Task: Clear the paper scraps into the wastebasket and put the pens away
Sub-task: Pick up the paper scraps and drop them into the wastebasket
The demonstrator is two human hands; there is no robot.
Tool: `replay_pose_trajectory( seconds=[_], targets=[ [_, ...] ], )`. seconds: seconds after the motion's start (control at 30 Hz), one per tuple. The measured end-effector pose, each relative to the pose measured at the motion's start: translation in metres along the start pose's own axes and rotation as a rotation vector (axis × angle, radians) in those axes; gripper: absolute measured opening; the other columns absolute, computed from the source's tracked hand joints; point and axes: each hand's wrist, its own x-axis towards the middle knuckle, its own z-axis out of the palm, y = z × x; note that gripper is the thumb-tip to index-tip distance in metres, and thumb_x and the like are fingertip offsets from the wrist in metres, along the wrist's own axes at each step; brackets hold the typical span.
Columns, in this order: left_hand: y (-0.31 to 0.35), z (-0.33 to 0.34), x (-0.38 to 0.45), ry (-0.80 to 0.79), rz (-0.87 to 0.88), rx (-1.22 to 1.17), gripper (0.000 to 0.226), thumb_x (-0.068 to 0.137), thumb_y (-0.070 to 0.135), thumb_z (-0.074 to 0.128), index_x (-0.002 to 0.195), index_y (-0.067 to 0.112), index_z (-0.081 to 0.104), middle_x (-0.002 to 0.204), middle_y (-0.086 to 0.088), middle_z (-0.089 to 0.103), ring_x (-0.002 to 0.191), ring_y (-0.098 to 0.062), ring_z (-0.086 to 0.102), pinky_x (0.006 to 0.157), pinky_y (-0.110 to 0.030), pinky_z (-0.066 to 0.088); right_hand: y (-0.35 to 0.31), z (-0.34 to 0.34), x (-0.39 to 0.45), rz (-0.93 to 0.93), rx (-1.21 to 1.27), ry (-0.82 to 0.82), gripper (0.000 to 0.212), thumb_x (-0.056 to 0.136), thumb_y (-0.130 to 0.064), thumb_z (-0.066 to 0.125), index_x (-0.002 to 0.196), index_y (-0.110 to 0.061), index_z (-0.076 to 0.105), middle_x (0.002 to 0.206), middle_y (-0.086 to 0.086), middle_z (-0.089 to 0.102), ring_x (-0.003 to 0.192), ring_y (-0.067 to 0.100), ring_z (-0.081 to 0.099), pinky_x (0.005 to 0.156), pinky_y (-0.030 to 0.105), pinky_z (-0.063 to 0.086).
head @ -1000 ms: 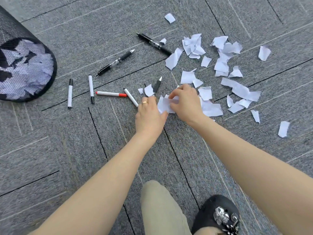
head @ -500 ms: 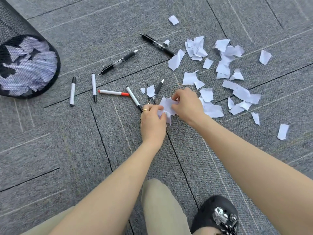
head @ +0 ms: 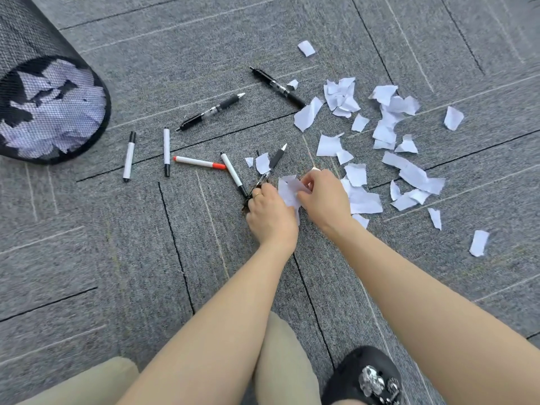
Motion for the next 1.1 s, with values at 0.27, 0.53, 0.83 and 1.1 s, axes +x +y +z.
replay_pose_trajectory(
  seconds=[0.27, 0.53, 0.83, 1.1],
  targets=[
    [0.0, 0.005, -0.005, 0.02, 0.022, -0.084, 0.02, 0.09, 0.017, 0.054, 0.108, 0.008, 0.054, 0.12, -0.012, 0.052, 0.114, -0.031, 0.047, 0.088, -0.04, 0.041, 0.004, 0.007, -0.016, -0.03, 0.127, 0.059, 0.009, 0.082, -0.01, 0.052, 0.077, -0.017, 0.048, 0.076, -0.001, 0.057, 0.073, 0.025, 0.052, 0.065, 0.037, 0.043],
    [-0.011, -0.007, 0.004, -0.08, 0.055, -0.275, 0.008, 0.087, 0.008, 0.052, 0.08, 0.011, 0.051, 0.077, -0.005, 0.055, 0.071, -0.025, 0.048, 0.06, -0.03, 0.034, 0.019, -0.005, -0.023, 0.067, 0.19, 0.063, 0.028, 0.084, -0.015, 0.056, 0.061, -0.009, 0.041, 0.056, 0.002, 0.039, 0.06, 0.021, 0.035, 0.054, 0.032, 0.025],
    [-0.007, -0.076, 0.067, -0.078, 0.139, -0.338, 0.008, 0.087, 0.014, 0.06, 0.08, 0.012, 0.062, 0.075, -0.004, 0.057, 0.065, -0.018, 0.047, 0.058, -0.027, 0.034, 0.008, -0.023, 0.016, -0.017, 0.115, 0.051, 0.015, 0.085, -0.019, 0.062, 0.084, -0.004, 0.062, 0.111, 0.011, 0.058, 0.1, 0.027, 0.055, 0.089, 0.038, 0.045],
    [0.005, -0.057, 0.08, -0.171, 0.349, 0.076, 0.017, 0.086, 0.011, 0.059, 0.07, 0.013, 0.052, 0.095, -0.005, 0.045, 0.081, -0.022, 0.044, 0.068, -0.027, 0.03, 0.011, -0.02, 0.022, -0.205, -0.166, -0.006, 0.011, 0.09, -0.013, 0.053, 0.096, -0.005, 0.058, 0.107, 0.014, 0.055, 0.097, 0.033, 0.051, 0.077, 0.037, 0.04]
  ],
)
